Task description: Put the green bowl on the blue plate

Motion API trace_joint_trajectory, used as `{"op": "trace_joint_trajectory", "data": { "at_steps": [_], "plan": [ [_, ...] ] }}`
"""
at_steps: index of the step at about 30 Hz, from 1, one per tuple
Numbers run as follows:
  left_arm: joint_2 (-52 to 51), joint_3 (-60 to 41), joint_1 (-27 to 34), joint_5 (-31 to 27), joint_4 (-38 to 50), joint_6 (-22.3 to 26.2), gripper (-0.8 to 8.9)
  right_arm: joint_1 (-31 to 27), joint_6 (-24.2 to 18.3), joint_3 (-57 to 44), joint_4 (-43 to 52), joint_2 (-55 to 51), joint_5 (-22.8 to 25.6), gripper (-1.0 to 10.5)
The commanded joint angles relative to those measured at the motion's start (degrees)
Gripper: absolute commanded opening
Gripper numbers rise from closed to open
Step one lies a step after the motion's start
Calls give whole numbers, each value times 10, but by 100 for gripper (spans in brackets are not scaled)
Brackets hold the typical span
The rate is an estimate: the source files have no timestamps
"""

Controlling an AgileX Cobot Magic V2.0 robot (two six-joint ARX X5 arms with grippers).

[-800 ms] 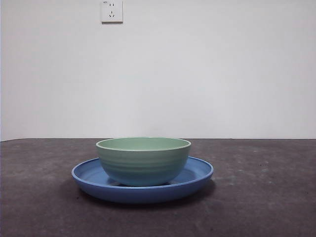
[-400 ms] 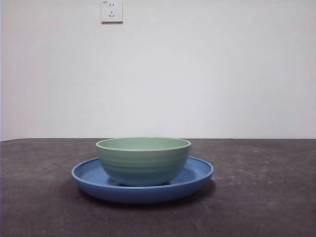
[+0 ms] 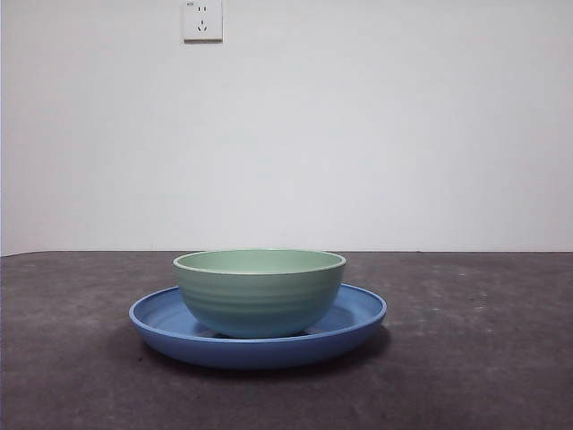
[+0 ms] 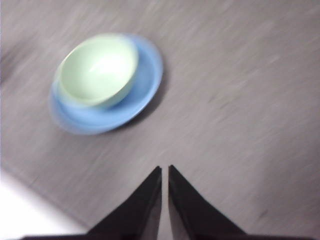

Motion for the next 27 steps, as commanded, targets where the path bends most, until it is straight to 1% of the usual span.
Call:
{"op": "trace_joint_trajectory", "data": {
  "at_steps": [1, 3, 4, 6, 7, 10, 11, 15, 19, 21, 25, 27],
  "plan": [
    [-1, -12, 0, 1, -5, -1, 60, -35, -14, -72, 126, -37, 30, 18],
    [-1, -12, 0, 1, -5, -1, 60, -53, -14, -134, 226, -65, 47, 18],
    [-1, -12, 0, 1, -5, -1, 60, -63, -14, -173, 289, -82, 47, 18],
    [-1, -12, 0, 1, -5, -1, 60, -77, -15, -234, 383, -108, 50, 18],
    [-1, -12, 0, 1, -5, -1, 60, -87, -16, -271, 436, -124, 58, 18],
    [-1, -12, 0, 1, -5, -1, 60, -111, -19, -348, 533, -156, 104, 18],
    [-1, -12, 0, 1, -5, -1, 60, -118, -19, -366, 549, -165, 118, 18],
    [-1, -12, 0, 1, -5, -1, 60, -143, -19, -417, 559, -199, 173, 18],
    [-1, -12, 0, 1, -5, -1, 60, -153, -19, -443, 534, -221, 217, 18],
    [-1, -12, 0, 1, -5, -1, 60, -153, -19, -449, 514, -229, 226, 18],
    [-1, -12, 0, 1, -5, -1, 60, -153, -22, -456, 463, -245, 223, 18],
    [-1, -12, 0, 1, -5, -1, 60, -153, -31, -457, 467, -245, 219, 18]
  ]
}}
